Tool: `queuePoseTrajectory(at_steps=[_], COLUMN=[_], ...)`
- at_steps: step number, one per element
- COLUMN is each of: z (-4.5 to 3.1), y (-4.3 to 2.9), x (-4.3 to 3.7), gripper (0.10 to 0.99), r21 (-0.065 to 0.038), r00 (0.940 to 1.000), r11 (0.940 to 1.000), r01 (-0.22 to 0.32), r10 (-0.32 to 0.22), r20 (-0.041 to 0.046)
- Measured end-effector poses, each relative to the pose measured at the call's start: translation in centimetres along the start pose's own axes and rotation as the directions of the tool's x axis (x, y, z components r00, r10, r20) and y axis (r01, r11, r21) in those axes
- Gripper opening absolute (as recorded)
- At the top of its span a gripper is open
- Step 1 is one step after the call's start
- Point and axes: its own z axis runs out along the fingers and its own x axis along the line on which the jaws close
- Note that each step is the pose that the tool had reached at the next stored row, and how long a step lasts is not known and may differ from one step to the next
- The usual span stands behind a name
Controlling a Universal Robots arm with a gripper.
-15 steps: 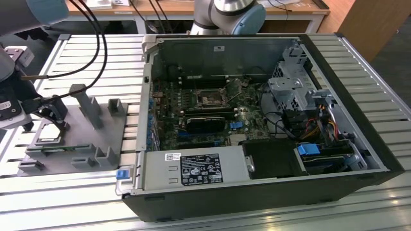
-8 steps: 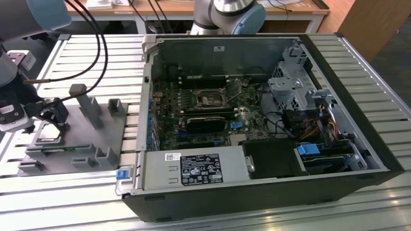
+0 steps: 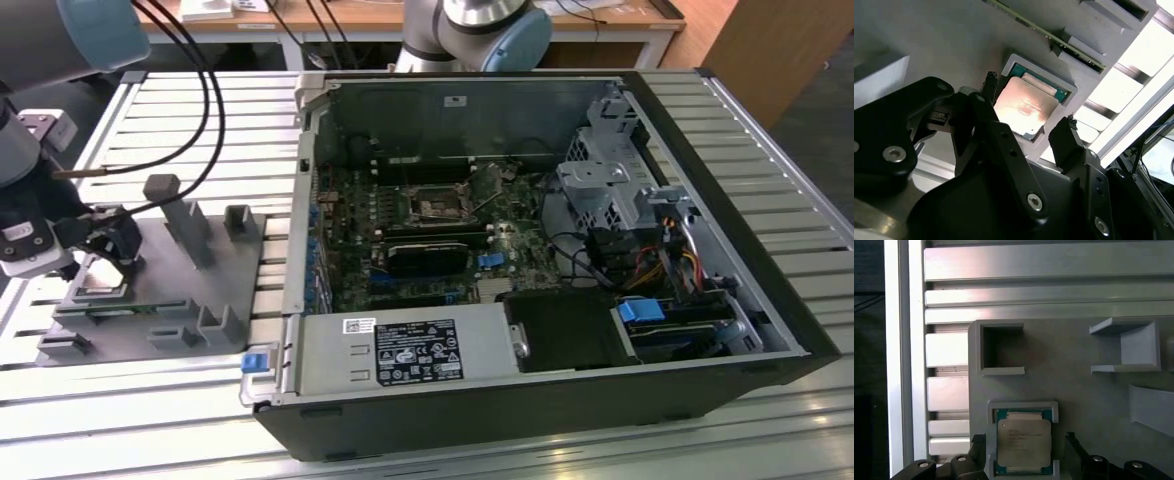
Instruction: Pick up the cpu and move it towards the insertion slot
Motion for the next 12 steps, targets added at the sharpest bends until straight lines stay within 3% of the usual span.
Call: queuePoseTrajectory(at_steps=[1, 9, 10, 12], z=[0.03, 0.35, 0.38, 0.44], y=[0.01, 0.01, 0.01, 0.00], x=[0.00, 0.08, 0.09, 0.10], gripper=[0.694, 0.682, 0.612, 0.612], r21=[0.000, 0.000, 0.000, 0.000], r00=[1.0000, 1.0000, 1.0000, 1.0000], r11=[1.0000, 1.0000, 1.0000, 1.0000], r01=[0.000, 0.001, 0.001, 0.002], r10=[0.000, -0.001, -0.001, -0.002], r20=[-0.0001, 0.0000, 0.0000, 0.0000])
